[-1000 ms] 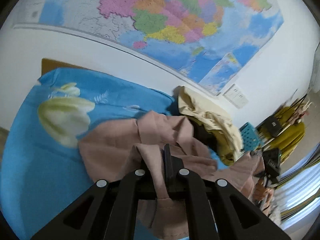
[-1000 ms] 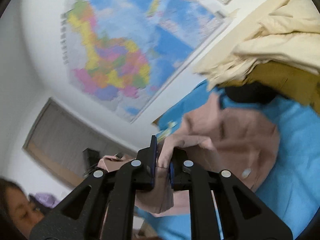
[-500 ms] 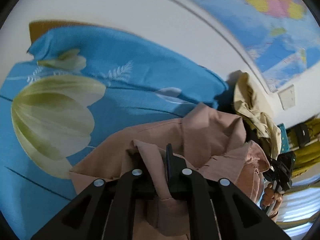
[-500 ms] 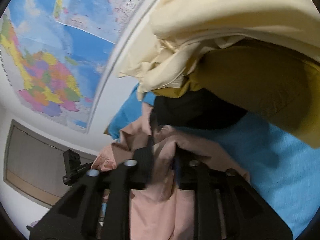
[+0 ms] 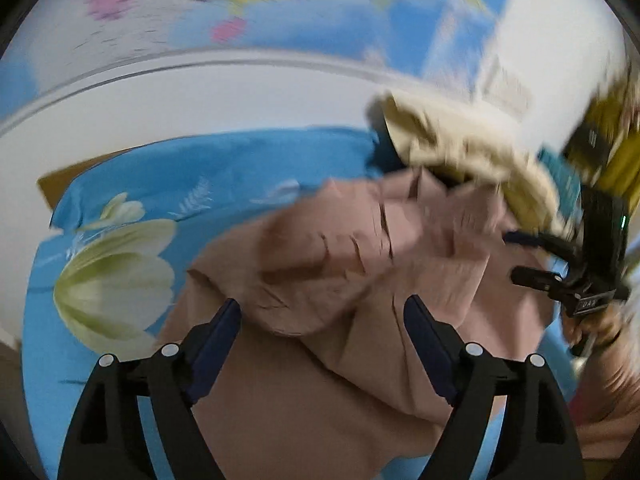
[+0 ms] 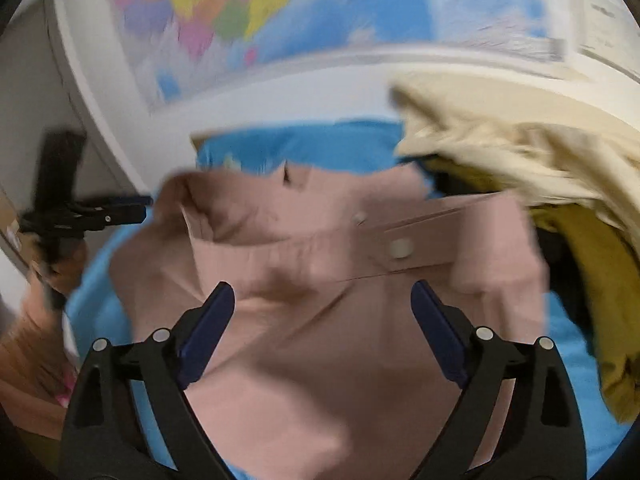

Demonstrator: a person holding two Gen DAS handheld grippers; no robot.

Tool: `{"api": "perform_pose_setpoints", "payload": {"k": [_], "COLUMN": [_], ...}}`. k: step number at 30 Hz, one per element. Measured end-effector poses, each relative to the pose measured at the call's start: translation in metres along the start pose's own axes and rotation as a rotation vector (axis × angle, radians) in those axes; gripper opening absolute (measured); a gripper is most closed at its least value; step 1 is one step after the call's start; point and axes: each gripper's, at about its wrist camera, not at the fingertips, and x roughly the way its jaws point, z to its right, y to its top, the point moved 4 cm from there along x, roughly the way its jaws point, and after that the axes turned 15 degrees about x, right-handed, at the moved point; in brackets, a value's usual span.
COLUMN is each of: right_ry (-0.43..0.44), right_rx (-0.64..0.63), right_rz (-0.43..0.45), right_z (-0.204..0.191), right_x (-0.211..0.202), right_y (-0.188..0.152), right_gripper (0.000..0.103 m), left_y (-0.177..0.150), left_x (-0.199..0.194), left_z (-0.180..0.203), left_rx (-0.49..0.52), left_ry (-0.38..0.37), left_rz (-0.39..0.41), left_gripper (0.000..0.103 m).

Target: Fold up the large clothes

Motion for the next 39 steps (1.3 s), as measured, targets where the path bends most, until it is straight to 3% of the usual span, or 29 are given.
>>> {"api": "perform_pose_setpoints", "payload": {"k": [2,5,7,8,9,11,13,15,16,21,23,24,26,28,30,32,35,39], "right_ry": [-0.131,-0.172,-0.190,-0.177,-0.151,-0.138,-0.123,-0.131,-0.123,-0.210,-0.221,-0.215,-0.193,-0.159,-0.120,-0.072,-0.033,-0.034], "right_rx": [-0.038,-0.036,-0.033,-0.028,-0.017,0.015,0.034,0.047,0.056,0.035,0.023,0.027,0.038,0.047,0.049,0.057,0.116,0.213], "right_rz": [-0.030,-0.042,-0.030,-0.026,-0.015,0.015,0.105,0.204,0.206,0.055,0.032,0.034,0.045,0.075,0.126,0.167,0.185,0.135], "right_z": [0.002,0.013,0.021,0.023,0.026,0.028,0.029,0.028,0.030,0.042,0.045,0.046,0.045,0.046,0.046,0.052,0.075,0.104], "right_x": [0.028,0.038,0.036,0.034,0.030,0.020,0.000,-0.018,-0.017,0.050,0.060,0.060,0.050,0.029,0.000,-0.033,-0.069,-0.077], "right_y": [-0.006,-0.011,-0.010,-0.008,-0.005,0.003,0.018,0.036,0.042,0.044,0.042,0.041,0.040,0.040,0.036,0.025,-0.006,-0.053], "right_gripper": [0.088,0.072,0.026,0.016,0.005,0.004,0.003,0.003,0.003,0.004,0.006,0.009,0.018,0.048,0.059,0.064,0.079,0.087], "left_y": [0.001,0.001,0.005,0.007,0.010,0.016,0.024,0.028,0.028,0.015,0.002,-0.004,-0.018,-0.030,-0.042,-0.051,-0.063,-0.075], "left_x": [0.018,0.042,0.055,0.061,0.063,0.064,0.055,0.043,0.037,0.031,0.030,0.029,0.023,0.016,0.009,0.004,-0.003,-0.006], "left_z": [0.008,0.000,-0.010,-0.017,-0.022,-0.035,-0.045,-0.054,-0.060,-0.073,-0.075,-0.074,-0.074,-0.075,-0.074,-0.069,-0.061,-0.047], "left_rx": [0.048,0.049,0.024,0.002,-0.018,-0.070,-0.112,-0.153,-0.181,-0.193,-0.180,-0.173,-0.160,-0.158,-0.162,-0.149,-0.132,-0.103], "left_ry": [0.045,0.109,0.127,0.126,0.131,0.127,0.133,0.157,0.174,0.218,0.210,0.206,0.183,0.182,0.183,0.177,0.169,0.120], "left_rz": [-0.048,-0.106,-0.131,-0.143,-0.147,-0.147,-0.099,-0.053,-0.026,-0.039,-0.063,-0.075,-0.076,-0.070,-0.060,-0.051,-0.035,-0.008], "left_gripper": [0.081,0.070,0.046,0.042,0.027,0.024,0.024,0.037,0.043,0.063,0.065,0.073,0.078,0.084,0.085,0.087,0.091,0.094]}}
